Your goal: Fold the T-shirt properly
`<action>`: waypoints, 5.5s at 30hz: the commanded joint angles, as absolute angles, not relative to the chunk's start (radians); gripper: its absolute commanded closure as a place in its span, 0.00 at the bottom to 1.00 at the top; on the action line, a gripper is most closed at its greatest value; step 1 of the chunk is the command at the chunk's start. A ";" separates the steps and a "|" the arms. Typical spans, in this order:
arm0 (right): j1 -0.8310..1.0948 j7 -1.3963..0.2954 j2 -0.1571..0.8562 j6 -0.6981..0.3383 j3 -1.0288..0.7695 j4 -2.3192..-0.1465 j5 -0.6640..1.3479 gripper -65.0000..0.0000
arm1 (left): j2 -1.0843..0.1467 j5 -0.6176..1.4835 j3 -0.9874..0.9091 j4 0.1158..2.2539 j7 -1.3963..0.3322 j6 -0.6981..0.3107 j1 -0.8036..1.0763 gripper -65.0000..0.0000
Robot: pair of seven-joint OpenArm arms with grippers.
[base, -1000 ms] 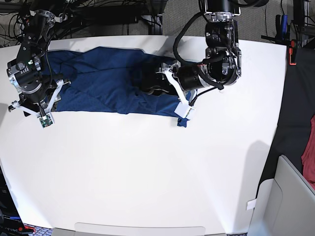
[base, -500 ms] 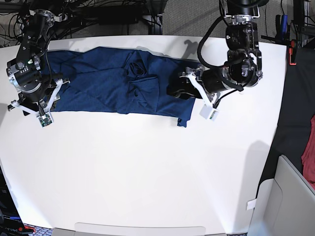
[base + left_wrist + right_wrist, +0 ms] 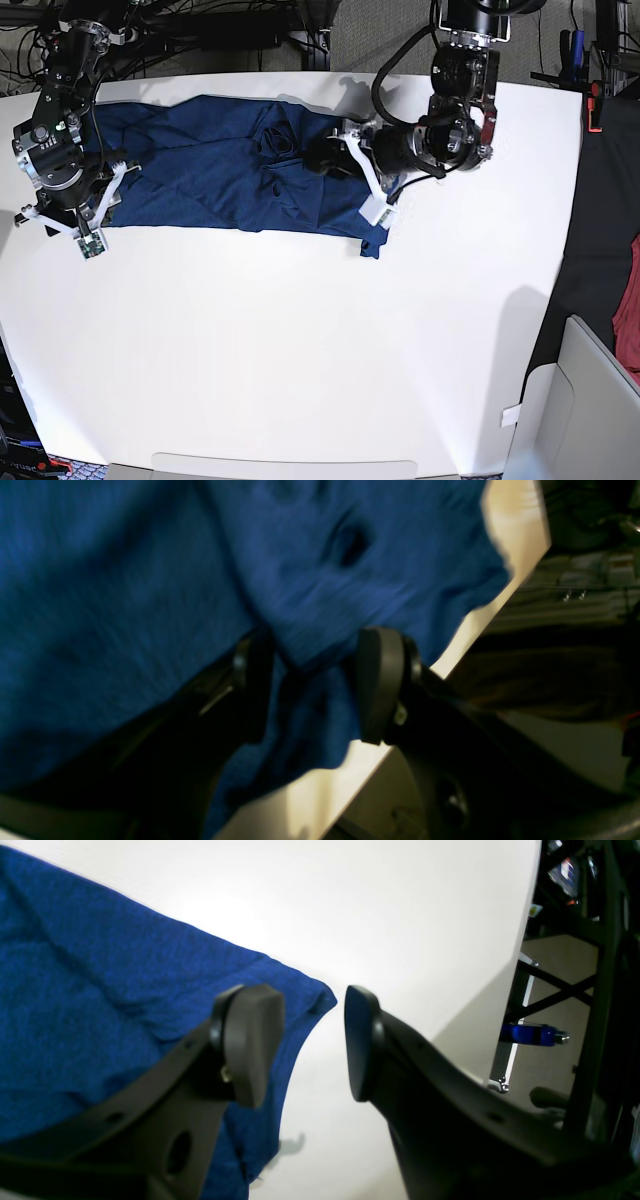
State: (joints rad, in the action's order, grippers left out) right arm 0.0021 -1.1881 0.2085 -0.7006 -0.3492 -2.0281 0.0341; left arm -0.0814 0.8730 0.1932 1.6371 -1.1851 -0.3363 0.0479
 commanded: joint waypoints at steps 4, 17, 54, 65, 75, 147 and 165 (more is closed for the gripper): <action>-0.010 -1.173 0.226 -0.698 -0.383 -2.048 0.038 0.62 | -0.081 0.898 0.228 1.641 -1.127 -0.341 0.036 0.59; -0.015 -1.173 0.232 -0.698 -0.387 -2.048 0.038 0.62 | 0.012 0.903 0.232 1.544 -1.069 -0.346 -0.084 0.85; 0.143 -1.181 0.449 -0.698 -0.387 -1.966 0.321 0.44 | -0.211 0.903 0.025 1.741 -1.086 -0.341 0.073 0.65; 0.177 -1.179 0.289 -0.698 -0.578 -1.830 0.315 0.44 | -0.211 0.903 0.027 1.741 -1.086 -0.344 0.076 0.65; 0.108 -1.178 0.234 -0.698 -0.651 -1.825 0.315 0.44 | -0.209 0.903 0.028 1.741 -1.086 -0.346 0.096 0.65; 0.016 -1.371 0.220 -0.698 -0.677 -1.810 0.596 0.41 | -0.194 0.905 0.062 1.741 -1.078 -0.348 0.105 0.65; -0.025 -1.365 0.186 -0.698 -0.673 -1.659 0.516 0.38 | -0.194 0.905 0.064 1.768 -1.084 -0.348 0.110 0.65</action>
